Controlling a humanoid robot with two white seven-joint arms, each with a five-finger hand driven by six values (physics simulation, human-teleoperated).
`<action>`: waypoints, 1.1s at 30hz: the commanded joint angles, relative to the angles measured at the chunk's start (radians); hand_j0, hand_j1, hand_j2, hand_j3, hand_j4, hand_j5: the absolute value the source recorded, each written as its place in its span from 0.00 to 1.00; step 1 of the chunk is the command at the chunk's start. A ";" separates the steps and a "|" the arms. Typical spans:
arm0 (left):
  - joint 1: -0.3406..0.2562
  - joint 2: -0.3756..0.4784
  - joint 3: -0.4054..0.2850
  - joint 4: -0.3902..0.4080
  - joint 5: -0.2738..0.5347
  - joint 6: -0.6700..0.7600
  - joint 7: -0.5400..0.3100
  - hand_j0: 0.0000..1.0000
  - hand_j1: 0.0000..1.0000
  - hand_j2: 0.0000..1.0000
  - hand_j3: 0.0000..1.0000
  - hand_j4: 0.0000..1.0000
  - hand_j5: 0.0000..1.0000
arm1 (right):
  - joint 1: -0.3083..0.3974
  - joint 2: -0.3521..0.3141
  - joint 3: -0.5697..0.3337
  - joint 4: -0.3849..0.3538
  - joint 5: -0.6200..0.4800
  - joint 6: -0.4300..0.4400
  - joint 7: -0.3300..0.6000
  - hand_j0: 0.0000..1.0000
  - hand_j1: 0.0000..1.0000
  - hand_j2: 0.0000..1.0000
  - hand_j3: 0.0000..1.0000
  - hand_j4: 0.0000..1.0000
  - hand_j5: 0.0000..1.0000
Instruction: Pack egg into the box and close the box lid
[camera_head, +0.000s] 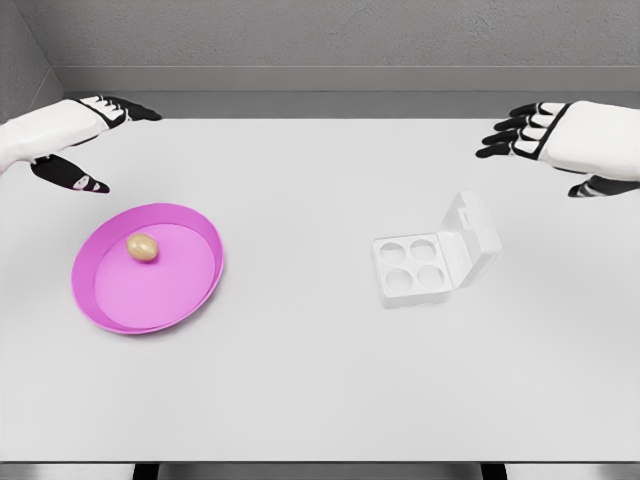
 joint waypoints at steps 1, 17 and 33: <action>0.000 0.004 -0.001 0.000 0.007 0.002 -0.002 1.00 1.00 1.00 1.00 1.00 1.00 | -0.003 0.004 0.000 -0.002 -0.002 0.003 0.000 1.00 1.00 1.00 1.00 1.00 1.00; -0.187 0.090 -0.249 -0.201 -0.006 0.002 -0.288 1.00 1.00 1.00 1.00 1.00 1.00 | 0.040 0.004 -0.092 0.015 -0.003 0.003 0.000 1.00 1.00 1.00 1.00 1.00 1.00; -0.170 0.131 -0.360 -0.199 0.036 0.002 -0.288 1.00 1.00 1.00 1.00 1.00 1.00 | 0.021 -0.002 -0.090 0.004 -0.003 0.003 0.000 1.00 1.00 1.00 1.00 1.00 1.00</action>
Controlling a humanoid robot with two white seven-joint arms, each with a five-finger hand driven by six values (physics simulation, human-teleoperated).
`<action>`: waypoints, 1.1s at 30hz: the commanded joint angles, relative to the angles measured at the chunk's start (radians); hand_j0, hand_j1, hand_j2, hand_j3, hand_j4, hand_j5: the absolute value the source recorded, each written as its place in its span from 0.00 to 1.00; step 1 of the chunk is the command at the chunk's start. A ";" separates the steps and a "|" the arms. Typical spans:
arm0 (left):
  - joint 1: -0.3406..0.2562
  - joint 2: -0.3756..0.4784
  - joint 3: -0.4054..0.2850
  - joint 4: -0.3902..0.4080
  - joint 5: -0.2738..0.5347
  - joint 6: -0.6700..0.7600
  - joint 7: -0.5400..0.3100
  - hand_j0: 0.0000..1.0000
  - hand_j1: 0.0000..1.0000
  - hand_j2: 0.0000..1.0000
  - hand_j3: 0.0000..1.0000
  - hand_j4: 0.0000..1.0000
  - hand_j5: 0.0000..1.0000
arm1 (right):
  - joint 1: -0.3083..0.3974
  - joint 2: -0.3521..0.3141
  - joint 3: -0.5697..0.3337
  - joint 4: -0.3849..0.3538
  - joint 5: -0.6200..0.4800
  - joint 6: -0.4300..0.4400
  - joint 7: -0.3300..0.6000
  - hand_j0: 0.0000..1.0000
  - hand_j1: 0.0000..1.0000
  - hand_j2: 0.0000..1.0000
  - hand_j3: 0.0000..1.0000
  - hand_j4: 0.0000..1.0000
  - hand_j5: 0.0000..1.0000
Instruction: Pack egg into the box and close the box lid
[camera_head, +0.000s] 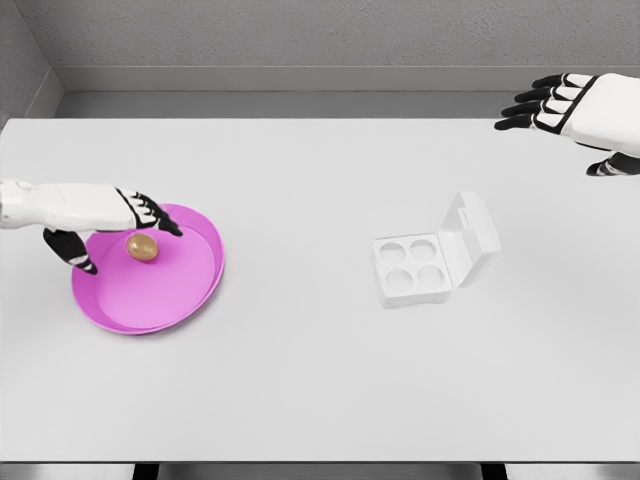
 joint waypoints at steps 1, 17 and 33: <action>0.000 0.000 -0.010 0.000 0.005 0.002 0.000 1.00 1.00 1.00 1.00 1.00 1.00 | 0.000 -0.002 0.000 -0.008 -0.004 0.003 -0.001 1.00 1.00 1.00 1.00 1.00 1.00; 0.015 -0.015 -0.013 0.005 0.000 0.002 0.000 0.88 0.88 0.88 0.88 0.88 0.88 | 0.000 -0.003 0.003 -0.008 -0.004 0.003 -0.001 1.00 1.00 1.00 1.00 1.00 1.00; 0.015 -0.072 -0.012 0.066 -0.056 0.002 0.000 0.88 0.88 0.88 0.88 0.88 0.88 | 0.000 -0.005 0.003 -0.007 -0.004 0.003 -0.001 1.00 1.00 1.00 1.00 1.00 1.00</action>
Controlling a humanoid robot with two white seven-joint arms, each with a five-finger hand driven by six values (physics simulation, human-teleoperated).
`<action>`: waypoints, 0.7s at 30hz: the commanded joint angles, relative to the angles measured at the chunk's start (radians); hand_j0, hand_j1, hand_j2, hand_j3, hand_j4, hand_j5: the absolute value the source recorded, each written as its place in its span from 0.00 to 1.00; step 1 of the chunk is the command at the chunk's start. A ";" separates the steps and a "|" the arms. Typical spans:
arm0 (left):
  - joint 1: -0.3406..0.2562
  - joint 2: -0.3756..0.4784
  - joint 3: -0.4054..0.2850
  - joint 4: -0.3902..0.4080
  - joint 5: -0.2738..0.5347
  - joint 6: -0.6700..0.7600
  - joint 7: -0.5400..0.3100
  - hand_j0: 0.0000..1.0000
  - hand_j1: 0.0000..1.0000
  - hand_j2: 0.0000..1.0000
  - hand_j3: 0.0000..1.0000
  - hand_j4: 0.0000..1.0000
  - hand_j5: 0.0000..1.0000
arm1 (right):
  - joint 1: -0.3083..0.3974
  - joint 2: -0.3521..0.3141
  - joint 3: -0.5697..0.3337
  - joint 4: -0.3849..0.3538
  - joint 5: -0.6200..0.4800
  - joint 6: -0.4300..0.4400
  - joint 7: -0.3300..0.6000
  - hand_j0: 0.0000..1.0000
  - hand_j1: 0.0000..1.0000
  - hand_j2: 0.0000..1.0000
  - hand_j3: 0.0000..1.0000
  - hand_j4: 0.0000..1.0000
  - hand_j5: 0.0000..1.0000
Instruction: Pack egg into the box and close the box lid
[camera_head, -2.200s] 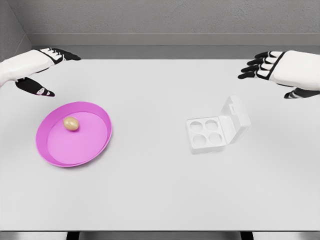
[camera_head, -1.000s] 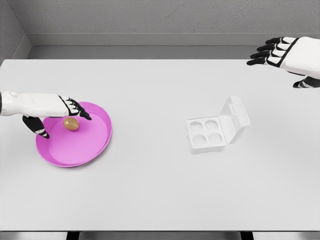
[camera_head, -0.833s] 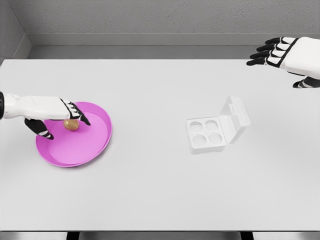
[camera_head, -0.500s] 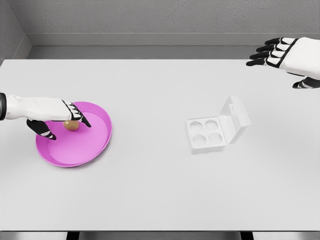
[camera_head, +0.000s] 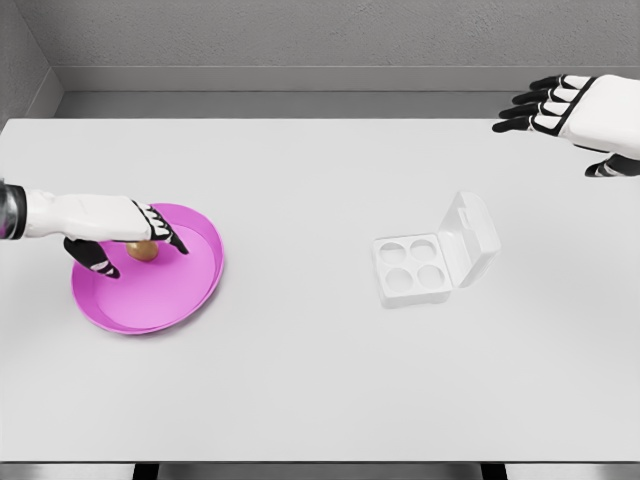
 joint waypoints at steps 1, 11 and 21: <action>0.000 -0.012 0.002 0.019 -0.010 0.002 0.000 0.88 0.88 0.88 0.88 0.88 0.88 | 0.000 -0.004 0.001 0.002 -0.004 0.003 -0.001 1.00 1.00 1.00 1.00 1.00 1.00; -0.002 -0.029 0.003 0.025 -0.054 0.002 0.000 0.86 0.86 0.86 0.86 0.86 0.86 | 0.000 -0.004 -0.001 0.002 -0.004 0.003 -0.001 1.00 1.00 1.00 1.00 1.00 1.00; -0.002 -0.048 0.005 0.040 -0.152 0.002 0.080 0.83 0.83 0.83 0.83 0.83 0.83 | -0.002 -0.005 -0.001 0.002 -0.004 0.003 -0.001 1.00 1.00 1.00 1.00 1.00 1.00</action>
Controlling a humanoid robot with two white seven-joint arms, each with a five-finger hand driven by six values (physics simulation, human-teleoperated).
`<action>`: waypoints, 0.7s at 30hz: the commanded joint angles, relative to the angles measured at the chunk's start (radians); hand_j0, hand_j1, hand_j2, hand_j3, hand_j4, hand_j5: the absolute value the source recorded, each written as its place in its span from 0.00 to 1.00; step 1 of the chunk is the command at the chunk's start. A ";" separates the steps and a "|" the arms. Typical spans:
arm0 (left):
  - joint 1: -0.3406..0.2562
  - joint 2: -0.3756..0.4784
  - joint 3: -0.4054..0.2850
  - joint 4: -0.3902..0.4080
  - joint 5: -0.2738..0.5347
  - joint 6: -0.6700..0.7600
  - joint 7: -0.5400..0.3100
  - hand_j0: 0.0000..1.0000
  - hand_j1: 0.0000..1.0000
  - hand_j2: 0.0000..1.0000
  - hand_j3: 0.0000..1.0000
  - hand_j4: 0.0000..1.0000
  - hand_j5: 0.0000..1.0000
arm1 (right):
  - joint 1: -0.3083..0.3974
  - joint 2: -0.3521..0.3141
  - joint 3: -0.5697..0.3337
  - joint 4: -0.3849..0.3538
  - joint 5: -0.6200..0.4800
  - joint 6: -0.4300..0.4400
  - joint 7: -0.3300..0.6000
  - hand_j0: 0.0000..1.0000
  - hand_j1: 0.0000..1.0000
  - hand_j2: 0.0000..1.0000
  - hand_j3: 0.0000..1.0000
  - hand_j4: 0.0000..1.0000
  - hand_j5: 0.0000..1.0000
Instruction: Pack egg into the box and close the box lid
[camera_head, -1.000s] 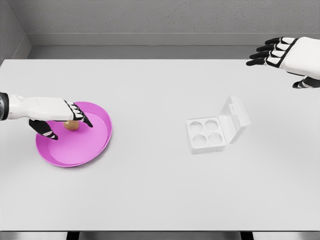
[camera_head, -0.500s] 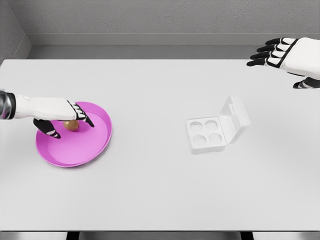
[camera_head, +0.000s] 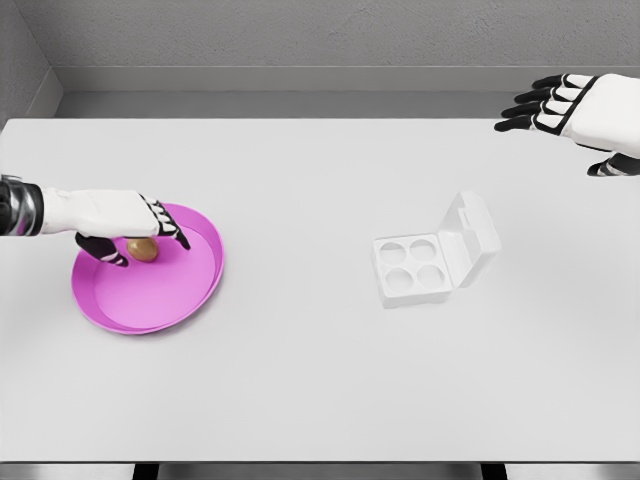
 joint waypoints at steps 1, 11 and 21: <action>0.000 -0.002 0.002 0.008 -0.016 0.002 0.009 0.83 0.83 0.83 0.83 0.83 0.83 | 0.000 -0.001 0.000 0.000 -0.004 0.003 -0.001 1.00 1.00 1.00 1.00 1.00 1.00; 0.006 -0.002 0.002 0.036 -0.059 0.002 0.065 0.83 0.83 0.83 0.83 0.83 0.83 | -0.002 -0.001 0.000 -0.001 -0.004 0.003 -0.001 1.00 1.00 1.00 1.00 1.00 1.00; 0.008 -0.017 0.000 0.067 -0.068 0.002 0.078 0.82 0.82 0.82 0.82 0.82 0.82 | -0.015 -0.006 0.006 0.008 -0.017 0.003 -0.001 1.00 1.00 1.00 1.00 1.00 1.00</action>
